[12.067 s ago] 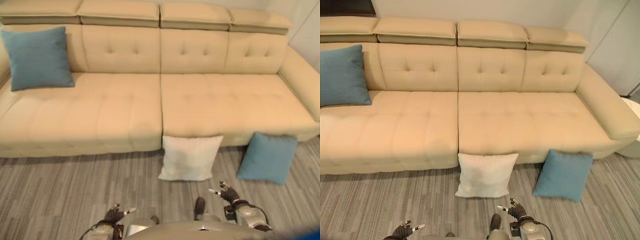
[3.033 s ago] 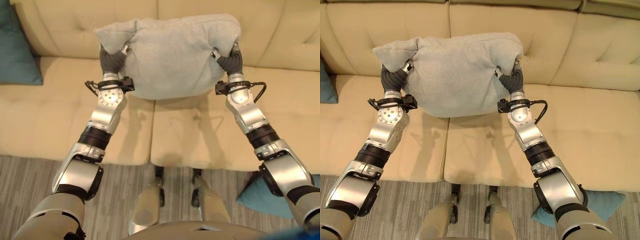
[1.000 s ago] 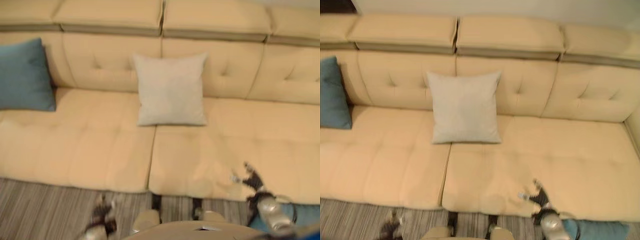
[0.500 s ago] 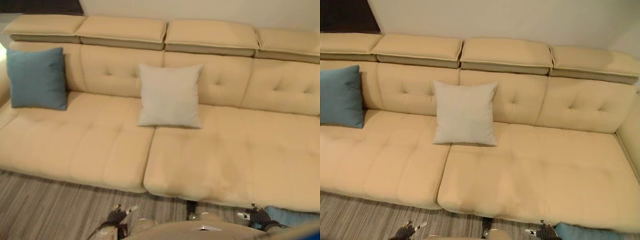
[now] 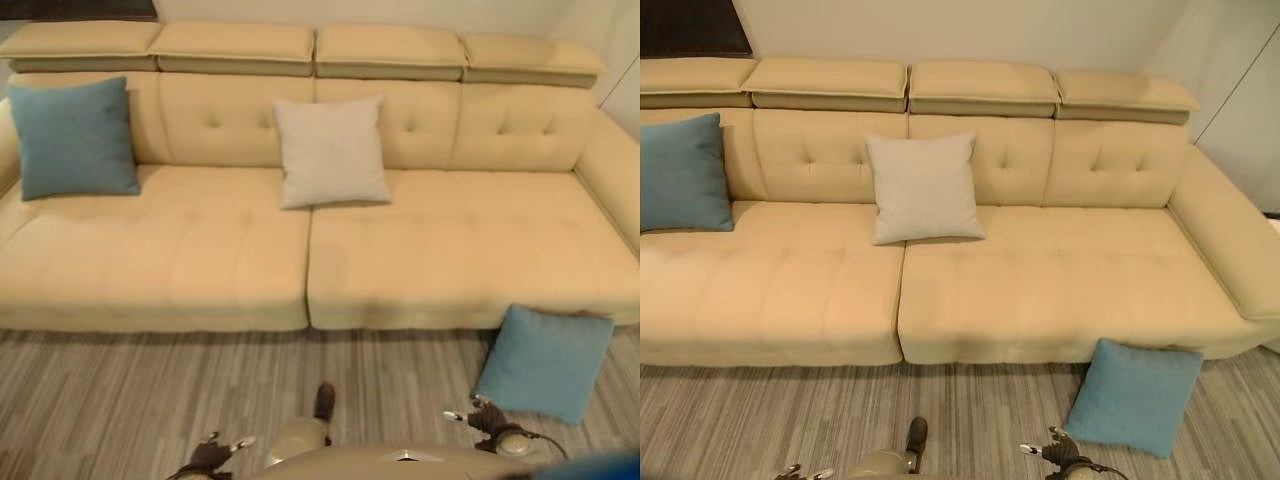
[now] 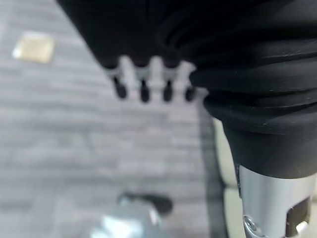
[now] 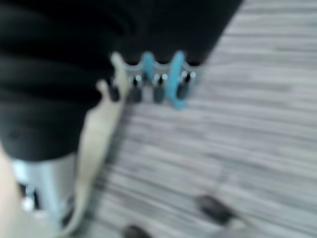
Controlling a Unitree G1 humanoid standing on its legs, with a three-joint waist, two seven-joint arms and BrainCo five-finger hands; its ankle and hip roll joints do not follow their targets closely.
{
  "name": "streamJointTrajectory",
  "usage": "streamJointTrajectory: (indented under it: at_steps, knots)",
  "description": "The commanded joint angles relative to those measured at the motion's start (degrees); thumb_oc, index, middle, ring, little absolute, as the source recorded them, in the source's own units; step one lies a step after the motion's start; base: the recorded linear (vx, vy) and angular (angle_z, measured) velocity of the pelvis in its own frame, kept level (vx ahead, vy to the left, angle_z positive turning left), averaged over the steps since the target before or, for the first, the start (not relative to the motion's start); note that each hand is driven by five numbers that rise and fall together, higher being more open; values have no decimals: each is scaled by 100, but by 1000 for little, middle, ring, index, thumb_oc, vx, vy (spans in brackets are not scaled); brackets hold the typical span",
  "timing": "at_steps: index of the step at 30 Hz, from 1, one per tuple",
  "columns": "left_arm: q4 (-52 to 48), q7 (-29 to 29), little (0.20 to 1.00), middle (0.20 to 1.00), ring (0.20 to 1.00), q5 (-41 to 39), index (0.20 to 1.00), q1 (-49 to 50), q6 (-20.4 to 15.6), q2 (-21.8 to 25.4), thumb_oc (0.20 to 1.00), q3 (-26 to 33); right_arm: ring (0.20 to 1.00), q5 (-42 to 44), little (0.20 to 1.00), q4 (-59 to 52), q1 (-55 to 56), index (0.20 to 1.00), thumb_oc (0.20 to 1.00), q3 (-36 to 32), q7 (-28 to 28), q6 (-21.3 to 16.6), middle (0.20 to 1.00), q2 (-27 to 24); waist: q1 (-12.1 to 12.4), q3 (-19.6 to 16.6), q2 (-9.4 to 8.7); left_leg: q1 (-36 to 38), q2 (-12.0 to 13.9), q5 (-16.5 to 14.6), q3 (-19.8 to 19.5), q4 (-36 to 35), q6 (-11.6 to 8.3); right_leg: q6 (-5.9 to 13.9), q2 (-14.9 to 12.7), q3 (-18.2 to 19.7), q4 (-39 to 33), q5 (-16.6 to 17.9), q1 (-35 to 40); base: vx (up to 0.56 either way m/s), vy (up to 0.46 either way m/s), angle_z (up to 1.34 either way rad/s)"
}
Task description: Pick up all the scattered cushions and arrange them neatly on the sofa.
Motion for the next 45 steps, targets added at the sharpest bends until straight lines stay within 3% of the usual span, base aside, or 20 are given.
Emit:
streamJointTrajectory:
  at_steps: [1,2,3,5,8,11,12,13,14,18,19,23,31,34,37,38,39,41,43,45]
  knots:
    - [-19,52,1000,1000,1000,83,1000,-444,-98,-40,1000,-64,1000,250,1000,-177,-279,1000,1000,-1,-126,-82,1000,-318,-23,290,-280,566,-309,0,-247,757,528,994,-607,-38,-204,869,-299,-291,-56,55]
    - [24,41,1000,1000,1000,108,1000,-448,-101,-77,1000,-78,1000,226,1000,-147,-307,1000,1000,6,-115,-99,1000,-355,-38,285,-325,742,-370,-251,-413,960,558,984,-669,22,-225,997,-359,-186,-21,11]
    - [25,41,1000,1000,1000,108,1000,-448,-101,-79,1000,-78,1000,226,1000,-147,-306,1000,1000,6,-115,-99,1000,-356,-34,294,-321,751,-366,-261,-411,967,557,984,-665,25,-226,996,-348,-207,24,-30]
    - [65,20,1000,1000,1000,41,1000,-405,-86,-183,1000,-69,1000,146,1000,-22,-330,1000,1000,19,-99,-48,1000,-363,20,219,-250,1158,-306,-530,-1088,1057,599,1028,-697,312,-120,1108,-579,-221,98,-56]
    - [120,13,1000,1000,1000,110,1000,-376,-77,-231,1000,-128,1000,183,1000,-25,-346,1000,1000,14,-79,-58,1000,-349,-97,207,-180,1358,-332,-630,-1017,576,709,1136,-746,505,-159,1324,-789,-120,131,-81]
    - [111,0,1000,1000,1000,184,1000,-394,-114,-202,1000,-173,1000,156,1000,-40,-405,1000,1000,55,-76,-78,1000,-315,-75,306,-222,1415,-572,-634,-1125,402,855,1339,-845,716,-168,1656,-1107,-209,153,-143]
    - [97,29,1000,1000,1000,249,1000,-378,-137,-141,1000,-193,1000,103,1000,-60,-451,1000,1000,81,-87,-72,1000,-213,-1,453,-221,1357,-551,-584,-876,365,889,1421,-942,316,112,1686,-1403,-323,141,-199]
    - [100,23,1000,1000,1000,265,1000,-352,-136,-104,1000,-147,1000,49,1000,-57,-443,1000,1000,104,-98,-74,1000,-168,241,508,-136,1336,-400,-586,-554,377,861,1397,-1253,-687,287,1494,-1343,-306,117,-147]
    - [98,7,1000,1000,1000,286,1000,-328,-120,-93,1000,-118,1000,26,1000,-53,-409,1000,1000,101,-95,-83,1000,-158,246,482,-116,1314,-369,-545,-484,359,866,1327,-1304,-837,346,1401,-1272,-144,54,-177]
    - [125,-35,1000,1000,1000,328,1000,-320,-111,-36,1000,-85,1000,121,1000,-23,-319,1000,1000,-29,-60,-91,1000,-143,265,355,-135,1351,-334,-475,-322,285,935,1212,-1163,-793,673,1090,-903,-52,-16,-108]
    - [89,-32,1000,1000,1000,378,1000,-305,-110,-55,1000,-129,1000,96,1000,-7,-295,1000,1000,-21,-84,-72,1000,-134,424,276,-179,1306,-290,-490,-99,287,901,1262,-1262,-1292,426,1052,-605,-71,-103,-32]
    - [55,-18,1000,1000,1000,379,1000,-290,-112,-89,1000,-139,1000,120,1000,-62,-320,1000,1000,40,-105,-91,1000,-132,354,225,-228,1427,-205,-504,45,215,863,1219,-1086,-1119,63,1101,-564,42,-152,-37]
    - [-3,-24,1000,1000,1000,464,1000,-276,-109,-178,1000,-319,1000,197,1000,-106,-223,1000,1000,15,-135,-127,1000,-244,166,226,-152,1530,7,-406,15,98,725,1096,-796,-929,-264,1005,-382,47,-158,-12]
    - [-1,-3,1000,1000,1000,468,1000,-353,-92,-179,1000,-401,1000,277,1000,-121,-240,1000,1000,-12,-162,-162,1000,-263,92,318,-163,1341,58,-406,44,394,624,1043,-770,-935,-220,937,-396,-54,-118,5]
    - [-43,2,1000,1000,1000,425,1000,-395,-96,-185,1000,-427,1000,408,1000,-153,-235,1000,1000,-53,-173,-201,1000,-287,69,430,-178,1111,134,-357,99,1137,471,928,-706,-929,-172,847,-364,-34,-111,15]
    - [-39,5,1000,1000,1000,380,1000,-396,-103,-192,1000,-426,1000,417,1000,-152,-256,1000,1000,-39,-183,-208,1000,-296,123,481,-188,1022,83,-324,-39,1418,473,893,-682,-859,-147,828,-340,79,-147,6]
    - [10,2,1000,1000,1000,306,1000,-395,-86,-235,1000,-462,1000,394,1000,-150,-334,1000,1000,10,-207,-201,1000,-330,280,587,-208,747,-278,-349,-582,1563,570,863,-603,-599,-113,804,-288,86,-93,-10]
    - [32,13,1000,1000,1000,321,1000,-360,-83,-235,1000,-449,1000,397,1000,-150,-346,1000,1000,20,-193,-209,1000,-332,309,585,-235,678,-413,-450,-652,1387,624,885,-584,-505,-158,807,-245,149,-58,-51]
    - [113,12,1000,1000,1000,404,1000,-327,-66,-225,1000,-442,1000,344,1000,-154,-375,1000,1000,58,-196,-217,1000,-325,359,552,-264,356,-692,-221,-678,1108,676,913,-465,-359,-246,814,-150,181,-40,-63]
    - [128,2,1000,1000,1000,432,1000,-320,-63,-223,1000,-433,1000,340,1000,-154,-418,1000,1000,88,-197,-220,1000,-308,426,532,-266,239,-770,-100,-690,1033,681,927,-398,-244,-242,775,-118,102,-5,-31]
